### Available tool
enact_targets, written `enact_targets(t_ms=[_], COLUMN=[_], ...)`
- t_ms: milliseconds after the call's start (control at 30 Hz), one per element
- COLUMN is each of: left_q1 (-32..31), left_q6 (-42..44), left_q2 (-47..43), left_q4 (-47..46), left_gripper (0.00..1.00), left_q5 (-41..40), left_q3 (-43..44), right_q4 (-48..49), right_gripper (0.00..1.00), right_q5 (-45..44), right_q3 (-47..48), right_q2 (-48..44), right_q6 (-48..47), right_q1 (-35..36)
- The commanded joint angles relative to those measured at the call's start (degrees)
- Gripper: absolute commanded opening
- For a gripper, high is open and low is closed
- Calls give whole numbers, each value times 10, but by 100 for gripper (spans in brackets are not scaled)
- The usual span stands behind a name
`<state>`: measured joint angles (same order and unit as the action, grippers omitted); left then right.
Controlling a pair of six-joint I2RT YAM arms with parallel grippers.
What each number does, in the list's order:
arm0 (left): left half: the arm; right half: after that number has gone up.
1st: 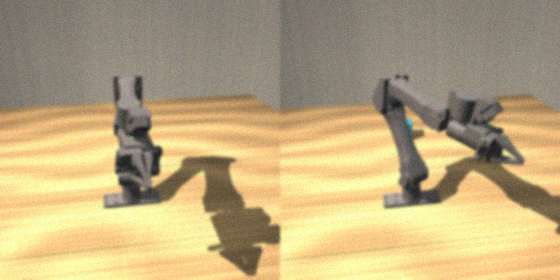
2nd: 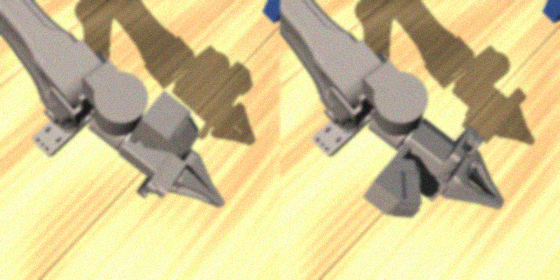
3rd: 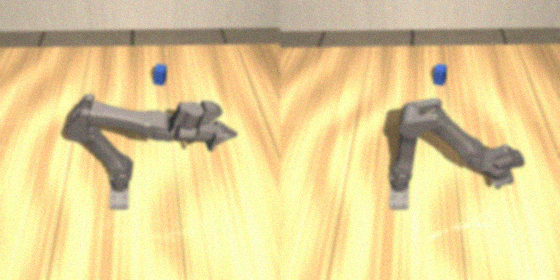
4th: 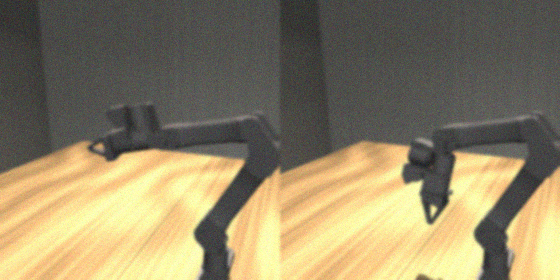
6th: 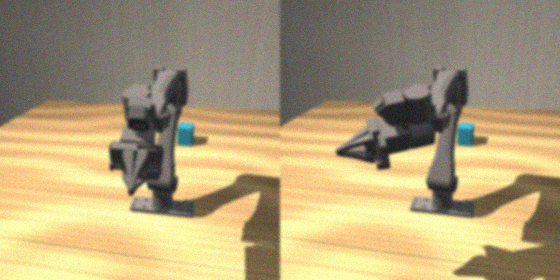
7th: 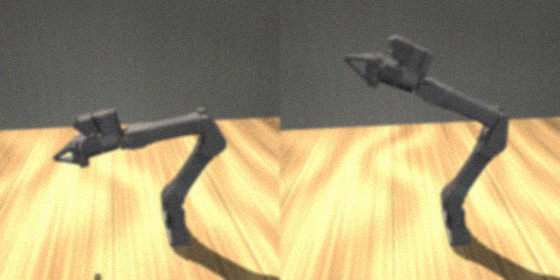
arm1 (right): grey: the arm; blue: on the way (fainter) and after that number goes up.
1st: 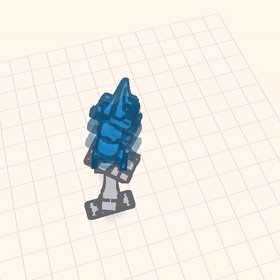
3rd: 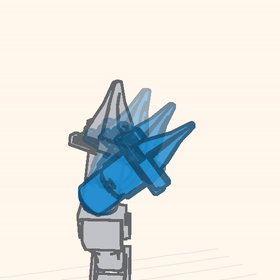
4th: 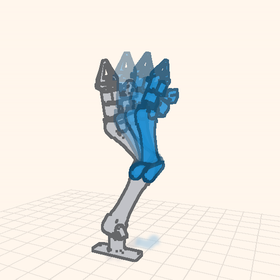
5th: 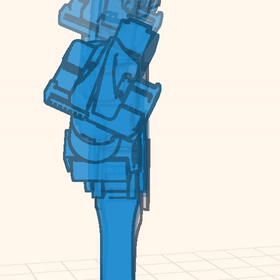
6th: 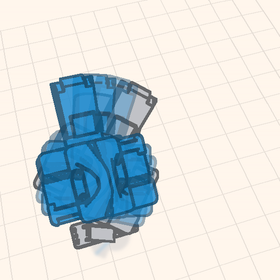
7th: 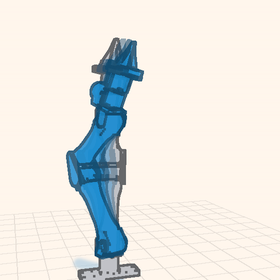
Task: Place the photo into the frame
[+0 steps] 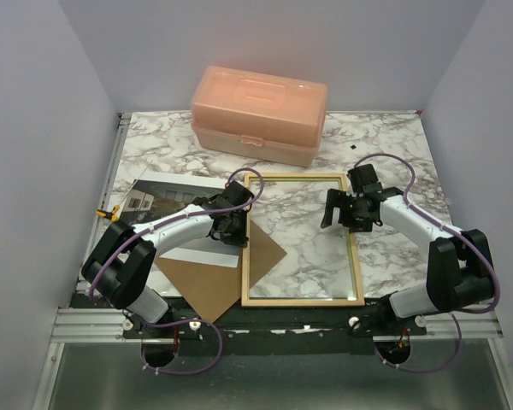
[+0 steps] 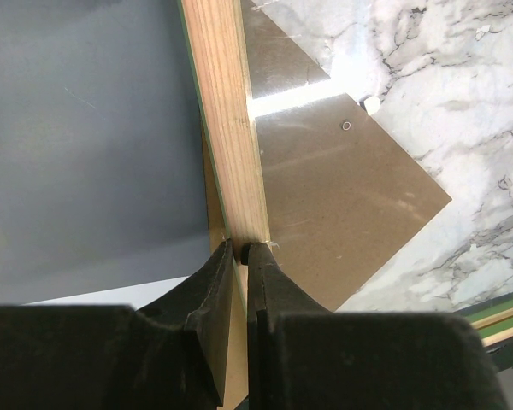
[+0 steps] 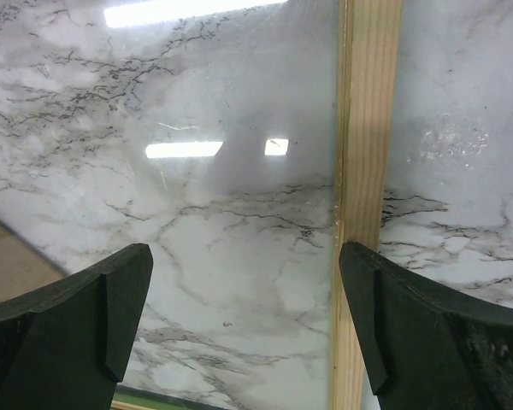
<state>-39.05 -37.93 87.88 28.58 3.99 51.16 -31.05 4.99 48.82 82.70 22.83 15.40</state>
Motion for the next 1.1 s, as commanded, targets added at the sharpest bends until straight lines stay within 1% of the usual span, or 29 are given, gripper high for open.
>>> enact_targets(t_ms=[0,300,367,433,567,600,700,1067], left_q1=[-9,-9,-9,-9,-9,-9,-8,-8], left_q6=[12,10,8,4,-9,-12,-17,-28], left_q2=[36,25,18,10,-17,-23,-31,-6], left_q4=[37,38,33,26,7,4,-3,-58], left_gripper=[11,12,15,21,39,42,45,44], left_q5=[-31,-28,-19,-6,19,22,30,81], left_q3=[-21,-22,-22,-21,-25,-26,-27,-29], right_q4=[-2,5,8,14,30,33,37,35], right_gripper=[100,100,100,100,100,100,100,100], right_q5=[20,30,36,48,79,82,92,95], right_q3=[10,10,9,6,-1,-3,-5,1], right_q2=[-11,-10,-9,-9,-13,-14,-17,-27], right_q6=[-1,21,30,38,59,62,69,72], right_q1=[3,3,3,3,3,3,3,3])
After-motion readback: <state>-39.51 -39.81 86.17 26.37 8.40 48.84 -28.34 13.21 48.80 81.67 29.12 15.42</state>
